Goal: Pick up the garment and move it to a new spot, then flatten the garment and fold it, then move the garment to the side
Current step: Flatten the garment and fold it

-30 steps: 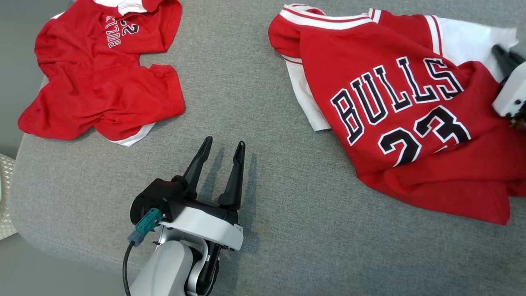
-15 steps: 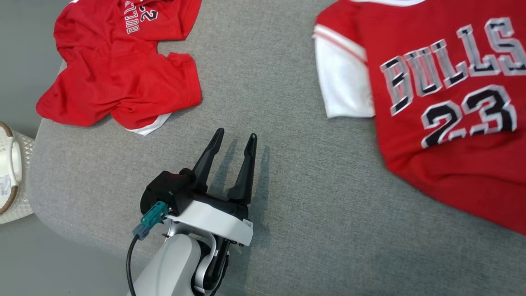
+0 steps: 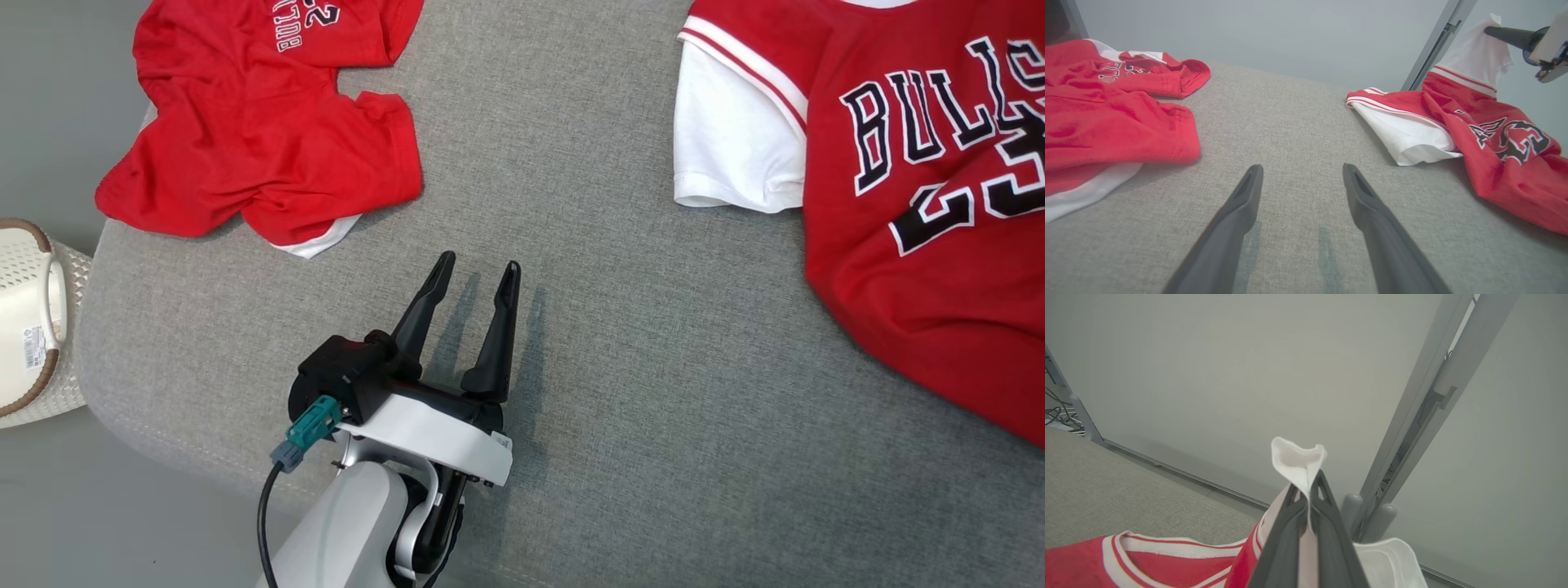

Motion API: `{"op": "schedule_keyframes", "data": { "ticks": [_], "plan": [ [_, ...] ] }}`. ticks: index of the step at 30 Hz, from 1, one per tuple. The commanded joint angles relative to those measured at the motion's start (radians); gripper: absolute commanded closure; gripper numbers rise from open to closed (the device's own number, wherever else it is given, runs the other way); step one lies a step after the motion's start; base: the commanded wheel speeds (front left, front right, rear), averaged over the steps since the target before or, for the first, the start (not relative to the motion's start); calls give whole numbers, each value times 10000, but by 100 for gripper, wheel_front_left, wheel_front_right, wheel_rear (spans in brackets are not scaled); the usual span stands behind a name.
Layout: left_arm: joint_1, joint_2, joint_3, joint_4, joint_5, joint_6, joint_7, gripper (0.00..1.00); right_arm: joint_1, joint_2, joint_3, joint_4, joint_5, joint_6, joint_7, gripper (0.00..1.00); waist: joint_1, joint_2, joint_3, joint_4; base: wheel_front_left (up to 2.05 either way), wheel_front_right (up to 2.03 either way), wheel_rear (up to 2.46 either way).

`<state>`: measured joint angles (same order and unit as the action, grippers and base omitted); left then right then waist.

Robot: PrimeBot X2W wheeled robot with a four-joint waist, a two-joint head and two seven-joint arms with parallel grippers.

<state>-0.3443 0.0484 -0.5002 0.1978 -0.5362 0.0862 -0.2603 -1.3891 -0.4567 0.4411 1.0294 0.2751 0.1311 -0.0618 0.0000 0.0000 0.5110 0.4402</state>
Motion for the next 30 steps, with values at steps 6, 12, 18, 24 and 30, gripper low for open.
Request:
{"op": "schedule_keyframes", "data": {
  "ticks": [6,12,18,24,30],
  "plan": [
    [-230,36,135,51,186,2,-48,0,480,172,132,731,489,-7,-236,0,0,0,-129,-294,0,0,0],
    [-250,34,457,185,515,-56,-48,0,832,467,325,897,1088,-7,-754,0,0,0,-578,-919,0,0,0],
    [-56,37,1008,266,898,-179,-48,0,1597,841,557,343,1993,-7,-1415,0,0,0,-1323,-1900,0,0,0],
    [195,42,1680,338,1214,-289,-48,0,2782,877,778,-798,2849,-7,-1847,0,0,0,-2095,-2963,0,0,0],
    [530,42,2342,351,1494,-394,-47,0,4401,713,429,-2256,3341,-7,-2043,0,0,0,-2781,-3864,0,0,0]
  ]
}}
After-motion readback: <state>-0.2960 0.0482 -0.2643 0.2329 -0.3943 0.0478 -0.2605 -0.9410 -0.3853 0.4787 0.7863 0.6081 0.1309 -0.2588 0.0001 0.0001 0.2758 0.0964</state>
